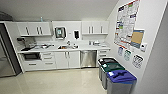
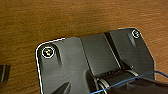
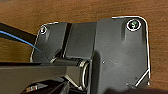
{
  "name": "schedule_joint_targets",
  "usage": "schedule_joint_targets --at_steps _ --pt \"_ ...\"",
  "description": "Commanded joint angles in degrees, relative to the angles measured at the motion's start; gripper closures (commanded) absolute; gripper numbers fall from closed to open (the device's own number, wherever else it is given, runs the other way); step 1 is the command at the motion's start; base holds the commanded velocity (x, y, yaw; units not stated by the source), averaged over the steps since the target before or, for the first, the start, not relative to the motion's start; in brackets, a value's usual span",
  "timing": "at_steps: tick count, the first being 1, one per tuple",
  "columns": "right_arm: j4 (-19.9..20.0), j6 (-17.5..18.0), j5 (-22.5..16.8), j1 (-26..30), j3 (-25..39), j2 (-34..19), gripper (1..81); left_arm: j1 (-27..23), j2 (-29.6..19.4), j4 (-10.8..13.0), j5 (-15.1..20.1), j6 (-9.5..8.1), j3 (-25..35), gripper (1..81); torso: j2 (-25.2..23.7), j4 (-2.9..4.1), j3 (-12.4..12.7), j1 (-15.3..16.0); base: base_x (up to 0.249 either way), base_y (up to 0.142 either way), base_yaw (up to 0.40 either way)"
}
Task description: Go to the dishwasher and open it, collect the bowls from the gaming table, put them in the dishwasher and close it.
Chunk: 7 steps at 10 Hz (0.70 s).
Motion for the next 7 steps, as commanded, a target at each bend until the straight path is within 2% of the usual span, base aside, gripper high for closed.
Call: schedule_joint_targets --at_steps 1,7 --pt "0.2 -0.2 -2.9 2.8 0.4 -0.2 1.0 -3.3 -0.5 0.1 2.6 0.17 0.1 1.0 0.0 0.0 0.0 0.0 0.266 0.0 0.0" --pt "0.2 -0.2 -2.9 2.7 -0.8 0.0 1.0 -3.2 -0.4 0.2 2.6 0.17 0.1 1.0 0.0 0.0 0.0 0.0 0.266 0.0 0.0"
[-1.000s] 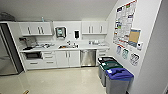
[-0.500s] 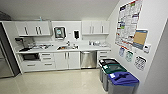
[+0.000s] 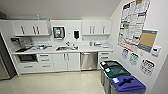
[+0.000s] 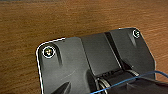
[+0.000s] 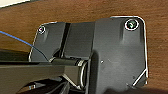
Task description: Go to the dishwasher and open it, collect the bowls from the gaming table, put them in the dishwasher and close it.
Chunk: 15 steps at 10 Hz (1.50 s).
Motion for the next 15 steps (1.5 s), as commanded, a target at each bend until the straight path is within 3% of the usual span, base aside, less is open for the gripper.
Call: schedule_joint_targets --at_steps 1,9,15 --pt "0.1 -0.2 -2.8 2.8 0.1 -0.1 1.0 -3.2 -0.3 0.2 2.6 0.17 0.1 1.0 0.0 0.0 0.0 0.0 0.266 0.0 0.0" --pt "0.0 -0.2 -2.8 2.8 0.1 0.1 1.0 -3.2 -0.4 0.1 2.6 0.17 0.1 1.0 0.0 0.0 0.0 0.0 0.26 0.0 0.0" --pt "0.0 -0.2 -2.8 2.8 0.1 0.3 1.0 -3.2 -0.5 0.1 2.6 0.17 0.1 1.0 0.0 0.0 0.0 0.0 0.184 0.0 0.0"
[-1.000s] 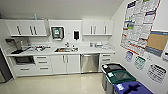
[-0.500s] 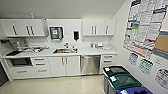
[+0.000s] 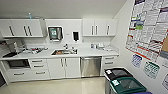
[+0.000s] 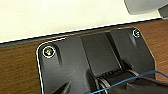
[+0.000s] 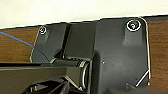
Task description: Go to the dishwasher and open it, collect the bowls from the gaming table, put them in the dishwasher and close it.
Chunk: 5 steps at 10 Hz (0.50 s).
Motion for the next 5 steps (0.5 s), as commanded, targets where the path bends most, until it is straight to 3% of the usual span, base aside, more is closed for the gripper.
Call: schedule_joint_targets --at_steps 1,5 --pt "0.0 -0.2 -2.8 2.9 0.3 -0.3 1.0 -3.2 -0.5 0.1 2.7 0.17 0.1 1.0 0.0 0.0 0.0 0.0 0.175 0.0 0.0" --pt "0.0 -0.2 -2.8 2.8 0.3 -0.3 1.0 -3.2 -0.5 0.0 2.7 0.17 0.1 1.0 0.0 0.0 0.0 0.0 0.157 0.0 0.0"
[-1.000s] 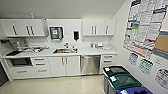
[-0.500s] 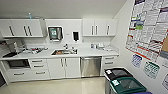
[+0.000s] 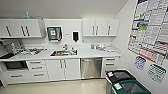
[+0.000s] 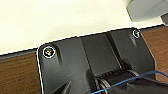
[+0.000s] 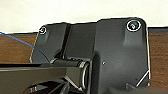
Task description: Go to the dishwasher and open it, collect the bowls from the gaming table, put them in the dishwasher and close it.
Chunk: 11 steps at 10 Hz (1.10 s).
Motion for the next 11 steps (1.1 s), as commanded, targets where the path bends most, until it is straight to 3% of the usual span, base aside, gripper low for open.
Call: schedule_joint_targets --at_steps 1,11 --pt "0.0 -0.2 -2.8 2.8 0.3 -0.3 1.0 -3.2 -0.5 0.0 2.7 0.08 0.1 1.0 0.0 0.0 0.0 0.0 0.128 0.0 0.0" --pt "0.0 -0.2 -2.8 3.0 0.3 -0.2 1.0 -3.2 -0.4 0.0 2.7 0.08 0.1 1.0 0.0 0.0 0.0 0.0 0.109 0.0 0.0"
